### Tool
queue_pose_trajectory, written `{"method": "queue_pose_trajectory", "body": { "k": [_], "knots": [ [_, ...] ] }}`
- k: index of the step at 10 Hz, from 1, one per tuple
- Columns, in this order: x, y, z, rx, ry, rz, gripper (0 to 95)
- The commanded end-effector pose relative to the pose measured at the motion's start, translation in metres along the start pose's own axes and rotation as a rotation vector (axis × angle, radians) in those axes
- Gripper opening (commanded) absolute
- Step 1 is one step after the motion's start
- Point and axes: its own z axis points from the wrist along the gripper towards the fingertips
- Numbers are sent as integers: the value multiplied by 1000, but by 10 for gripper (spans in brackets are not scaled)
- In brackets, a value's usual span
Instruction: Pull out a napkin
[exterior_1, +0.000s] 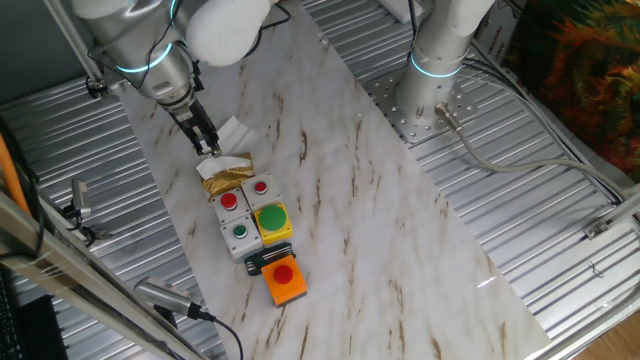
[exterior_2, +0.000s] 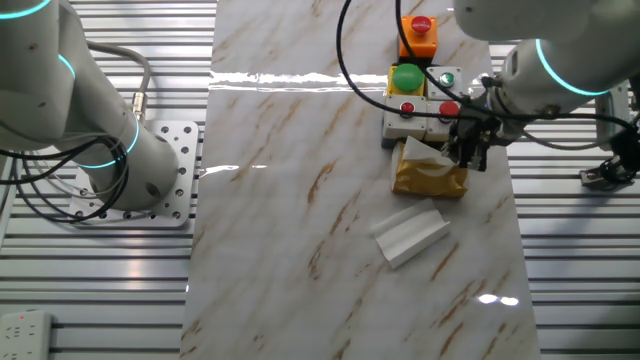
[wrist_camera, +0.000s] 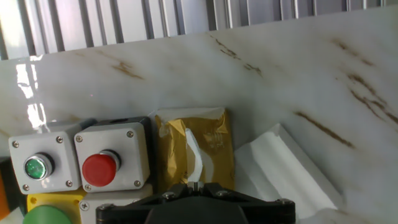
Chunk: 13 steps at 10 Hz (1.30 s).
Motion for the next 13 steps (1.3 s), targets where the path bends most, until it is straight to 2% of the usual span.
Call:
{"method": "queue_pose_trajectory", "body": {
  "k": [1,3,5,6,7,9,13],
  "knots": [
    [0,-1,2,-3,-31,-29,0],
    [-5,-2,10,-28,-27,-21,0],
    [-10,-1,19,-26,-31,-19,0],
    [-11,1,21,-29,-36,-21,190],
    [-11,2,22,-30,-40,-22,570],
    [-12,3,20,-35,-44,-32,950],
    [-10,4,17,-35,-45,-35,950]
  ]
}}
